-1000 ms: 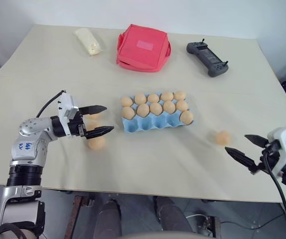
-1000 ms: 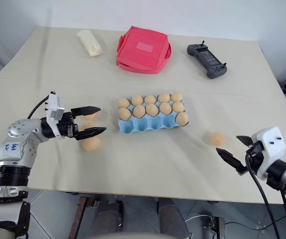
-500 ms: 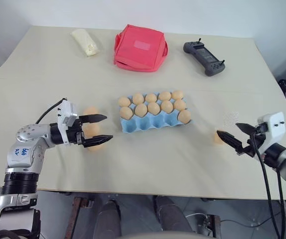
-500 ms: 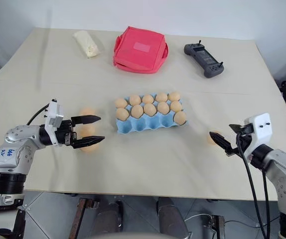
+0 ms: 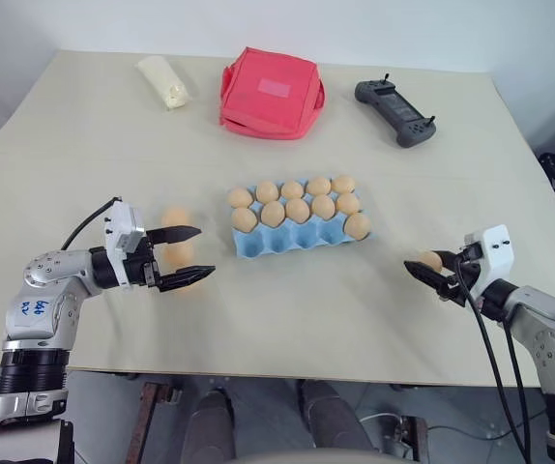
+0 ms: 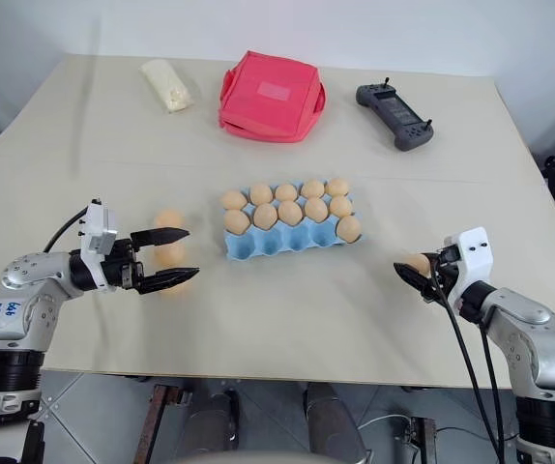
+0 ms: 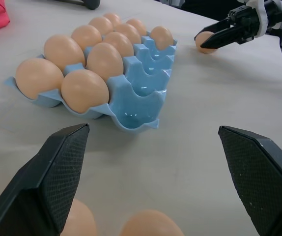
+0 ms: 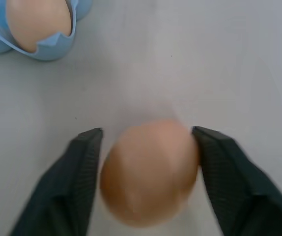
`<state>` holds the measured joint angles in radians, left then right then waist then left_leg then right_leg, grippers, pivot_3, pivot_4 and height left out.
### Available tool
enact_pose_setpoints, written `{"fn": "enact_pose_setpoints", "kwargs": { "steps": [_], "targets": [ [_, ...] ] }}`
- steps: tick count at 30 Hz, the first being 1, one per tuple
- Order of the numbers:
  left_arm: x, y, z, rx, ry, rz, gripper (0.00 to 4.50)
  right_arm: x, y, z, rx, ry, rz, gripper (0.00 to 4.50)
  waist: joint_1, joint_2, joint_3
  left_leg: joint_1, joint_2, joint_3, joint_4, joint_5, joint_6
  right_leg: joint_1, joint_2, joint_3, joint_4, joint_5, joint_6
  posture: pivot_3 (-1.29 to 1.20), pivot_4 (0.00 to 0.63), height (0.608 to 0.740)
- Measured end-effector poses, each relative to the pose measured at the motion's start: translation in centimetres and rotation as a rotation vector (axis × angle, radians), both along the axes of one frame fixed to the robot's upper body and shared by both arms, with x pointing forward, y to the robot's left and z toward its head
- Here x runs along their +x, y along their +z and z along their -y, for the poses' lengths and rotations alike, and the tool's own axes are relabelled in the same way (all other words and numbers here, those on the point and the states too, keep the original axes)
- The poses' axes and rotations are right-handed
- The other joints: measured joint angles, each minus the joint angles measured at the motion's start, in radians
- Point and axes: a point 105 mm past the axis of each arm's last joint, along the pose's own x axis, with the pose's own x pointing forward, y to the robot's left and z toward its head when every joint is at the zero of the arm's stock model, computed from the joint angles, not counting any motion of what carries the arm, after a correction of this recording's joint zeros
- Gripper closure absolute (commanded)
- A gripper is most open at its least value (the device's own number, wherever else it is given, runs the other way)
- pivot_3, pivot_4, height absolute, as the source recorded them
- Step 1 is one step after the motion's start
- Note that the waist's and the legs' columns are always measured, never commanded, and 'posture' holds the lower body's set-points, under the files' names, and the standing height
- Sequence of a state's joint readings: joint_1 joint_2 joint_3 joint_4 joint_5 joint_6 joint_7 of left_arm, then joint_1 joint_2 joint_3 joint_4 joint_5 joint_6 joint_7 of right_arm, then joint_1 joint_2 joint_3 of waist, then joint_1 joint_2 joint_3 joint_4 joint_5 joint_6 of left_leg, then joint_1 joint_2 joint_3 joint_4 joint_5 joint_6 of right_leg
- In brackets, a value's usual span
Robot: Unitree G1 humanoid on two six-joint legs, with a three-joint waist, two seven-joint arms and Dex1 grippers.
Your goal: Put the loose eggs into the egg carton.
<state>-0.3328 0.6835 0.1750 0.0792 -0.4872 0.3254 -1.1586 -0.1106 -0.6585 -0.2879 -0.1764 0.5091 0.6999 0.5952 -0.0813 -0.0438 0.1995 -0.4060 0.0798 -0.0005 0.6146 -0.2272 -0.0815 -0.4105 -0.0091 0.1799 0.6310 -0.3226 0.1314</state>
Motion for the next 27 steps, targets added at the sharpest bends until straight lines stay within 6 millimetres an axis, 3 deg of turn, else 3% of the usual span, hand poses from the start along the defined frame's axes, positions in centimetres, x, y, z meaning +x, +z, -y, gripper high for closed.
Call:
{"fn": "enact_pose_setpoints", "kwargs": {
  "steps": [3,11,18,20,22,27],
  "targets": [
    [-0.1,0.0,-0.1,0.001,0.004,0.003,0.00,-0.1,0.6,-0.6,0.003,0.023,0.015,2.72,-0.003,0.000,0.000,0.000,0.000,0.000,0.000,0.000,0.000,0.000,0.000,0.000,0.000,0.000,0.000,0.00,0.150,0.740],
    [-0.4,-0.1,-0.3,0.003,0.019,0.005,0.00,1.0,4.3,-4.0,0.014,0.131,0.116,2.83,-0.004,0.000,0.000,0.000,0.000,0.000,0.000,0.000,0.000,0.000,0.000,0.000,0.000,0.000,0.000,0.00,0.150,0.740],
    [-0.3,0.0,-0.5,0.005,0.036,0.012,0.00,2.6,7.0,-10.5,0.076,0.295,0.195,2.83,-0.006,0.000,0.000,0.000,0.000,0.000,-0.001,0.000,0.000,-0.002,0.000,0.000,0.001,0.000,0.000,0.00,0.150,0.740],
    [-0.3,0.0,-0.6,0.004,0.046,0.014,0.00,2.8,7.1,-12.3,0.094,0.344,0.198,2.83,-0.005,0.000,0.000,0.000,0.001,0.000,-0.002,0.000,0.000,-0.002,0.000,0.000,0.001,0.000,0.001,0.00,0.150,0.740],
    [-0.4,-0.1,-0.7,0.004,0.054,0.014,0.00,3.1,6.7,-13.6,0.106,0.374,0.181,2.83,-0.003,0.000,0.000,-0.001,0.001,0.000,-0.001,-0.001,0.000,-0.002,0.000,-0.001,0.001,0.005,0.010,0.00,0.150,0.740],
    [-0.7,-0.1,-0.8,0.009,0.070,0.020,0.00,4.0,5.2,-14.0,0.084,0.364,0.148,2.83,-0.002,0.000,0.000,-0.002,0.001,0.001,-0.001,-0.002,0.000,-0.002,0.000,-0.001,-0.001,0.005,0.011,0.00,0.150,0.740]
  ]
}}
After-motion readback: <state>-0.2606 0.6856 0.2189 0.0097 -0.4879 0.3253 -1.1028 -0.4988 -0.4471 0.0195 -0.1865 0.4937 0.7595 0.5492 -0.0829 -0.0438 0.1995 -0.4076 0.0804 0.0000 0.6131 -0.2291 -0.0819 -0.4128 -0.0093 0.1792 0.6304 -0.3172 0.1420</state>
